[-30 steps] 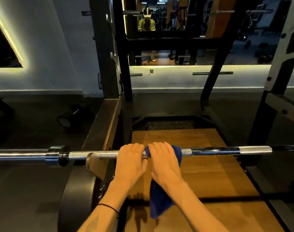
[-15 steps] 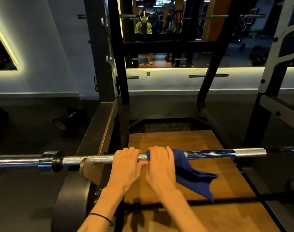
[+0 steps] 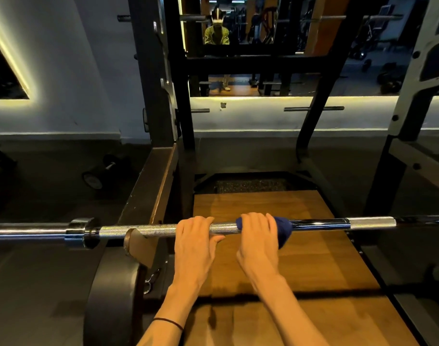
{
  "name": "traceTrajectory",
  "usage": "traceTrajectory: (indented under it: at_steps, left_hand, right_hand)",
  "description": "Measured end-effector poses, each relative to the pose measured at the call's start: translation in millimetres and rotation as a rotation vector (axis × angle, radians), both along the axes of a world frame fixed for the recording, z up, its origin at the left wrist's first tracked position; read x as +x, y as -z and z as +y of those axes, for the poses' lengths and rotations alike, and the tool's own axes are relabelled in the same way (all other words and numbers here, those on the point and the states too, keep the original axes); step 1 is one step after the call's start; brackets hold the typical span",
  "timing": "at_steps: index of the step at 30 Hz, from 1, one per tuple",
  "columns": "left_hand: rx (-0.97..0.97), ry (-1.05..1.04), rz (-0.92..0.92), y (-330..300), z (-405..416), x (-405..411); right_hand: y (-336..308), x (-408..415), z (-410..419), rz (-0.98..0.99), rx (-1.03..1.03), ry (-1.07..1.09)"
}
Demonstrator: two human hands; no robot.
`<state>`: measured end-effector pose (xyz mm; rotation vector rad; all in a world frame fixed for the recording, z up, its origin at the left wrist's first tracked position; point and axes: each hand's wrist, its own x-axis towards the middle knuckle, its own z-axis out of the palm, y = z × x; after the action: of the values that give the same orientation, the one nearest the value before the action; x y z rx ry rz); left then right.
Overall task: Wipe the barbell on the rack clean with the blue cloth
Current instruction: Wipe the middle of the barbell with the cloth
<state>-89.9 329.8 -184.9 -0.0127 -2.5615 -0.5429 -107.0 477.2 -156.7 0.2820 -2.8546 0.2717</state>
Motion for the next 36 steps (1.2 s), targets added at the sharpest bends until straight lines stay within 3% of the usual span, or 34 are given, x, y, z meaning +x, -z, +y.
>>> traceTrajectory:
  at_steps: [6,13,17,21,25,32,36]
  left_hand:
    - [-0.12,0.045,-0.064,-22.4,-7.0,5.5]
    - [-0.117,0.214,-0.314,-47.7,-26.1,-14.6]
    - [-0.07,0.211,-0.268,-43.7,-23.1,-11.3]
    - [-0.076,0.196,-0.214,-37.8,-20.3,-6.1]
    - [-0.094,0.188,-0.197,-36.1,-19.6,-2.6]
    - [-0.063,0.105,-0.074,-30.3,-9.3,1.6]
    - [-0.083,-0.009,-0.063,-28.4,0.4,3.1]
  right_hand:
    - [1.1,-0.1,0.6,0.06,0.003,-0.199]
    - [4.8,-8.0,67.6,0.096,-0.032,-0.034]
    - [-0.5,0.4,30.6,0.055,0.024,0.026]
    - [-10.9,6.5,-18.4,-0.044,0.051,-0.169]
    - [-11.9,8.0,-14.9,-0.018,0.044,-0.281]
    - [-2.0,0.5,45.4,0.009,-0.008,-0.083]
    - [-7.0,4.2,8.5,-0.008,0.083,-0.095]
